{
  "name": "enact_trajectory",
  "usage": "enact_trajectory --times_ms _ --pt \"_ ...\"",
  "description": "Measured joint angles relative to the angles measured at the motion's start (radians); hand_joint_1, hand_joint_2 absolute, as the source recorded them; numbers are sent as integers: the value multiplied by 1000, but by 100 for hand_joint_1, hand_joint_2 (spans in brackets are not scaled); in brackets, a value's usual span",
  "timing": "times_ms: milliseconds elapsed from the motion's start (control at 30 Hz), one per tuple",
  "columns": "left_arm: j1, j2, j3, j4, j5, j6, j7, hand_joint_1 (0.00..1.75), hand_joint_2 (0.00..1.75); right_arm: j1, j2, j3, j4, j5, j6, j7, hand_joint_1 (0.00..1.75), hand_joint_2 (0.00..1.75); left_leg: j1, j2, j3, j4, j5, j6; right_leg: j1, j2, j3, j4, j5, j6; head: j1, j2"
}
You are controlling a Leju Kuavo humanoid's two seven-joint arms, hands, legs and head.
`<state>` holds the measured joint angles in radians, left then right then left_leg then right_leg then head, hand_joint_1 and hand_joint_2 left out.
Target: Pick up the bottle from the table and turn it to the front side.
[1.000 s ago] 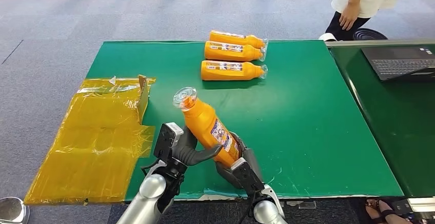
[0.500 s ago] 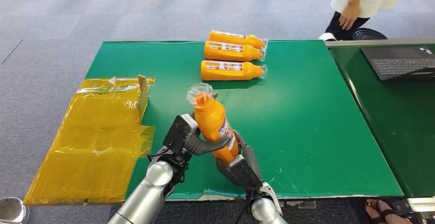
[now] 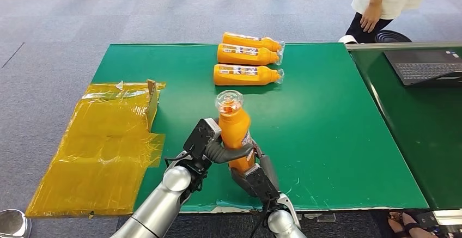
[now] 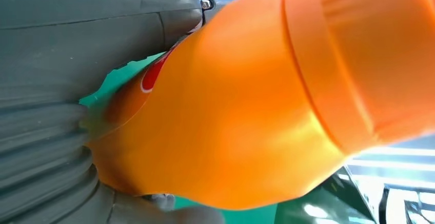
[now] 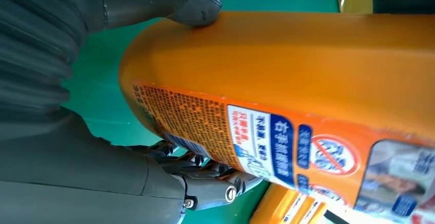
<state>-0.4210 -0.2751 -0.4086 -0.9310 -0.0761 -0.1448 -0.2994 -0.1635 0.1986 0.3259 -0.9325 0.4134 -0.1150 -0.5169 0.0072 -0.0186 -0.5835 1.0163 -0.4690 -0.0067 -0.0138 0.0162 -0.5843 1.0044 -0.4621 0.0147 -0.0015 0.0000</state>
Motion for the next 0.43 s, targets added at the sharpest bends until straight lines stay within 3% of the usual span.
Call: enact_trajectory --times_ms 433 --pt "-64 -30 -58 102 5 -27 -16 175 175 20 4 -35 5 20 -18 8 175 175 0 0 0 0 0 0 0 0 -1 0 0 0 0 0"
